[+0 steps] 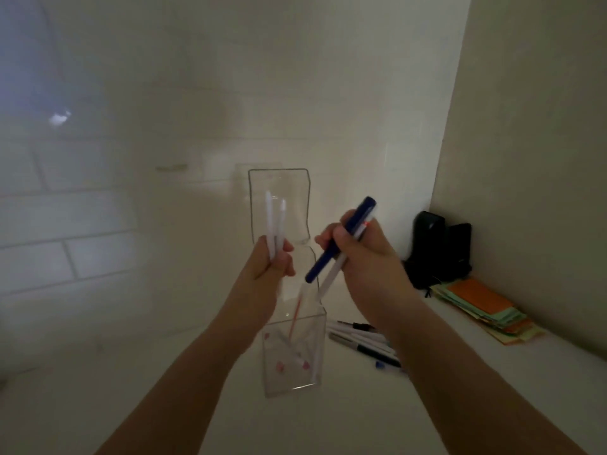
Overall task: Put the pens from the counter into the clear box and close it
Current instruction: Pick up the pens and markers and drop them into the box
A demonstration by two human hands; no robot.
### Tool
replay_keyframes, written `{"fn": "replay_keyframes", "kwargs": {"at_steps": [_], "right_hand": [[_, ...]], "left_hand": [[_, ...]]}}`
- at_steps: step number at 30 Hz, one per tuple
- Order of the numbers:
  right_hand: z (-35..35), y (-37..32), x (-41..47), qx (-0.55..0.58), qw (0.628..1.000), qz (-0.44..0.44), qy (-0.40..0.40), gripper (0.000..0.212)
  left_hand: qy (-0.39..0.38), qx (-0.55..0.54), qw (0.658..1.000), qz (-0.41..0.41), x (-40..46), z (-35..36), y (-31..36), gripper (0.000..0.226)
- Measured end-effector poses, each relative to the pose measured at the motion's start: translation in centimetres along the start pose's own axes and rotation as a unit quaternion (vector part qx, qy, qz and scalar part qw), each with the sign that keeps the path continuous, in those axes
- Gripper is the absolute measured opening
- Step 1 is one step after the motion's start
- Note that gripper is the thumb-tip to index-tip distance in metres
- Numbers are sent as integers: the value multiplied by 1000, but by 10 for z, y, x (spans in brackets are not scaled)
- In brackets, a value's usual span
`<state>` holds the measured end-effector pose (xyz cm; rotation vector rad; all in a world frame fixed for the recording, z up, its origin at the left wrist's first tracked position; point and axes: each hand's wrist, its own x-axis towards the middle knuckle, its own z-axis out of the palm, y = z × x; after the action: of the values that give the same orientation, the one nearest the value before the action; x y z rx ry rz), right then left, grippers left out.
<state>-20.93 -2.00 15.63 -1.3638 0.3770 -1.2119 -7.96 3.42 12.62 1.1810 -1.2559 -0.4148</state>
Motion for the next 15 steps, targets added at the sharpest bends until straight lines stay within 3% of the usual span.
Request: {"fn": "replay_keyframes", "kwargs": {"at_steps": [4, 10, 13, 15], "right_hand": [[22, 28, 3, -91, 996, 14, 18, 11], [4, 60, -3, -148, 986, 69, -3, 21], [-10, 53, -2, -142, 988, 49, -22, 23], [-30, 41, -2, -162, 987, 23, -6, 20]], "left_hand": [[-29, 15, 998, -61, 7, 8, -17, 15], [-7, 47, 994, -98, 6, 10, -31, 19], [16, 66, 996, -65, 1, 12, -26, 28], [48, 130, 990, 23, -9, 14, -22, 29]]}}
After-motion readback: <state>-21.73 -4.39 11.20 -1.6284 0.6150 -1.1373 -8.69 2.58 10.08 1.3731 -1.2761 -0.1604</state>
